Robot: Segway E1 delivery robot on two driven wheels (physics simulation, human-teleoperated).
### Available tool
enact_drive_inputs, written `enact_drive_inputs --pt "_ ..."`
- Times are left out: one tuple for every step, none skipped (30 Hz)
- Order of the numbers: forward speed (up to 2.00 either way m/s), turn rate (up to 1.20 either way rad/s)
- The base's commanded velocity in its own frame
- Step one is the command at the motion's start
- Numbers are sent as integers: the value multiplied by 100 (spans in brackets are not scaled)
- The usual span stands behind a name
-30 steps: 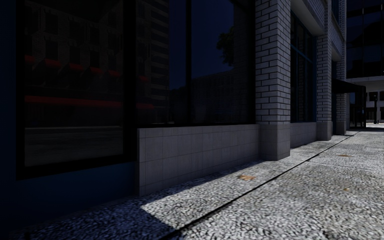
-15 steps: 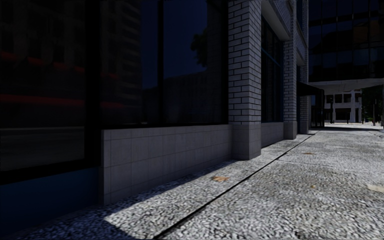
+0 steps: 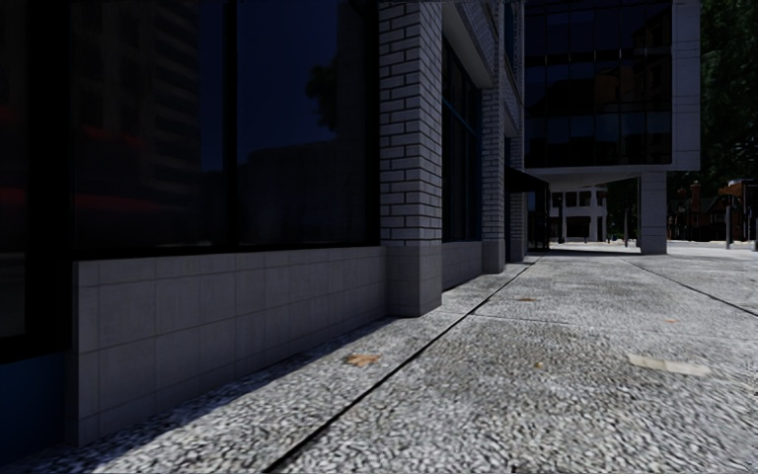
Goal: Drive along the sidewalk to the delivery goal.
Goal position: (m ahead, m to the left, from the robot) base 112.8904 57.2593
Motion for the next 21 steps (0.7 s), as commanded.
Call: enact_drive_inputs --pt "42 -50" --pt "43 -50" --pt "43 -50" --pt "43 -50" --pt "43 -50" --pt "43 -50" --pt "43 -44" --pt "43 -42" --pt "43 -42" --pt "43 -42" --pt "43 -42" --pt "43 -42" --pt "45 -41" --pt "58 -41" --pt "58 -41" --pt "92 -41" --pt "200 -41" --pt "200 -41" --pt "200 -41" --pt "200 -41" --pt "200 -41"
